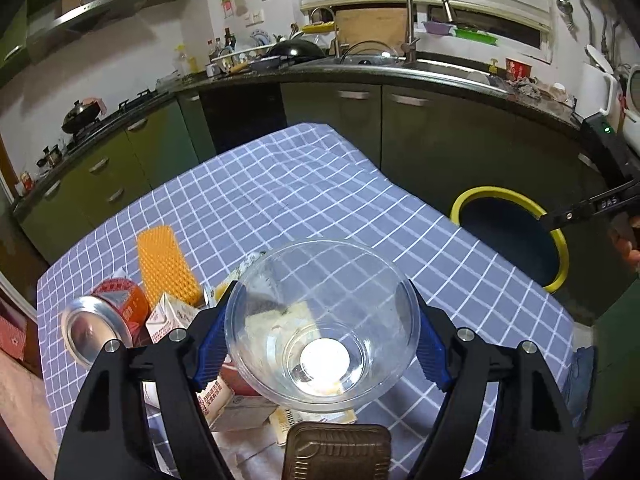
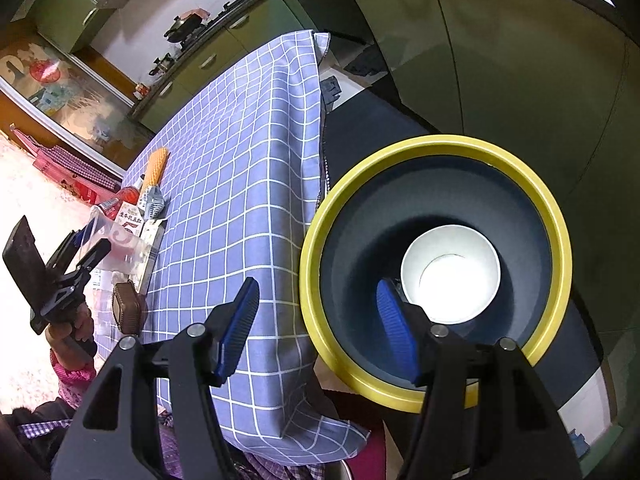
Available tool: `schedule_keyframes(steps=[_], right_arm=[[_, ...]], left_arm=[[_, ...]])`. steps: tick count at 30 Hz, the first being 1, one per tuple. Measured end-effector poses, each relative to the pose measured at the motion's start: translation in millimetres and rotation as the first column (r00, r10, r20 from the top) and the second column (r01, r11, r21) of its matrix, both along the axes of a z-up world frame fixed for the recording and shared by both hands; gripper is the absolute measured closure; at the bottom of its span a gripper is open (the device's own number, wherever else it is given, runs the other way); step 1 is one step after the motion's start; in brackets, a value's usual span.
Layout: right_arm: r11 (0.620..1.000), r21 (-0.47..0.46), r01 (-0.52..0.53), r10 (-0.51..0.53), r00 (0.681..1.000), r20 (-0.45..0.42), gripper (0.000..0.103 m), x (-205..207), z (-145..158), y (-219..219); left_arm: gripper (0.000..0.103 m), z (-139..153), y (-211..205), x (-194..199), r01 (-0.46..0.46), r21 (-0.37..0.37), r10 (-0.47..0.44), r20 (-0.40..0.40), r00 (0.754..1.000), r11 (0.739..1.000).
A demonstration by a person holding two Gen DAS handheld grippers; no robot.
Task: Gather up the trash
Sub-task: 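Grasp the clear plastic bowl with the left gripper, then carry the clear bowl over the bin and open the left gripper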
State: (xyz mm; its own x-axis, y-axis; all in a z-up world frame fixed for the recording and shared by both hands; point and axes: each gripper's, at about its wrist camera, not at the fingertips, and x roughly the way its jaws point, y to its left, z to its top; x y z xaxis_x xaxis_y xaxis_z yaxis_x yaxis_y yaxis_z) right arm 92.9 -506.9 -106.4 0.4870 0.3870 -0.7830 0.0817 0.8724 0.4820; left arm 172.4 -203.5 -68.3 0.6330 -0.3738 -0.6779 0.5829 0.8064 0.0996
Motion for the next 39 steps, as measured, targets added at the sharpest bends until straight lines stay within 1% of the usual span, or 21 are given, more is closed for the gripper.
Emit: schedule_keyframes(steps=[5, 8, 11, 14, 15, 17, 18, 23, 25, 28, 29, 30, 31, 32, 34, 36, 39], right_arm=[[1.0, 0.001, 0.031, -0.031, 0.999, 0.037, 0.045, -14, 6, -11], [0.998, 0.002, 0.062, -0.062, 0.996, 0.061, 0.045, -26, 10, -20], [0.995, -0.008, 0.104, -0.103, 0.991, 0.08, 0.045, -42, 12, -33], [0.988, -0.016, 0.151, -0.149, 0.984, 0.094, 0.045, -60, 12, -49], [0.986, -0.018, 0.167, -0.164, 0.982, 0.097, 0.044, -66, 12, -54], [0.981, -0.02, 0.195, -0.192, 0.976, 0.103, 0.044, -76, 12, -64], [0.978, -0.02, 0.209, -0.205, 0.973, 0.106, 0.044, -82, 12, -69], [0.962, -0.01, 0.272, -0.269, 0.956, 0.118, 0.042, -105, 11, -92], [0.958, -0.003, 0.288, -0.286, 0.951, 0.116, 0.041, -111, 8, -97], [0.954, 0.009, 0.3, -0.299, 0.948, 0.109, 0.041, -114, 4, -102], [0.953, 0.013, 0.304, -0.304, 0.947, 0.108, 0.04, -115, 3, -104], [0.952, 0.017, 0.307, -0.307, 0.946, 0.107, 0.04, -116, 3, -105], [0.951, 0.02, 0.308, -0.309, 0.945, 0.108, 0.04, -116, 2, -105], [0.951, 0.021, 0.309, -0.31, 0.945, 0.109, 0.04, -118, 3, -105], [0.951, 0.021, 0.308, -0.308, 0.945, 0.112, 0.038, -120, 3, -105], [0.952, 0.023, 0.304, -0.305, 0.945, 0.115, 0.037, -120, 3, -103], [0.955, 0.028, 0.294, -0.295, 0.949, 0.114, 0.037, -115, 1, -99]], left_arm=[[0.026, 18, -20, -9, 0.06, -0.024, -0.06, 0.003, 0.998, 0.998], [0.026, 27, -46, -14, 0.124, -0.031, -0.123, 0.005, 0.992, 0.992], [0.026, 32, -81, -20, 0.196, -0.042, -0.196, 0.002, 0.981, 0.98], [0.026, 33, -121, -28, 0.275, -0.055, -0.276, -0.014, 0.961, 0.96], [0.026, 33, -139, -31, 0.311, -0.058, -0.312, -0.024, 0.95, 0.949], [0.026, 31, -162, -34, 0.346, -0.059, -0.348, -0.038, 0.937, 0.936], [0.026, 28, -180, -36, 0.372, -0.061, -0.375, -0.052, 0.925, 0.926], [0.026, 10, -245, -39, 0.443, -0.041, -0.445, -0.098, 0.89, 0.895], [0.026, 0, -265, -39, 0.456, -0.03, -0.457, -0.106, 0.883, 0.889], [0.025, -14, -296, -33, 0.46, -0.01, -0.458, -0.113, 0.882, 0.888], [0.024, -16, -302, -31, 0.457, -0.007, -0.455, -0.114, 0.883, 0.89], [0.017, -18, -310, -27, 0.449, -0.004, -0.447, -0.108, 0.888, 0.894], [0.014, -19, -314, -25, 0.444, -0.008, -0.443, -0.101, 0.891, 0.896], [0.013, -18, -316, -23, 0.436, -0.009, -0.435, -0.093, 0.896, 0.9], [0.012, -17, -314, -18, 0.423, -0.016, -0.422, -0.099, 0.901, 0.906], [0.011, -13, -304, -17, 0.414, -0.035, -0.415, -0.109, 0.903, 0.91], [0.011, -6, -283, -19, 0.389, -0.023, -0.389, -0.087, 0.917, 0.921]])
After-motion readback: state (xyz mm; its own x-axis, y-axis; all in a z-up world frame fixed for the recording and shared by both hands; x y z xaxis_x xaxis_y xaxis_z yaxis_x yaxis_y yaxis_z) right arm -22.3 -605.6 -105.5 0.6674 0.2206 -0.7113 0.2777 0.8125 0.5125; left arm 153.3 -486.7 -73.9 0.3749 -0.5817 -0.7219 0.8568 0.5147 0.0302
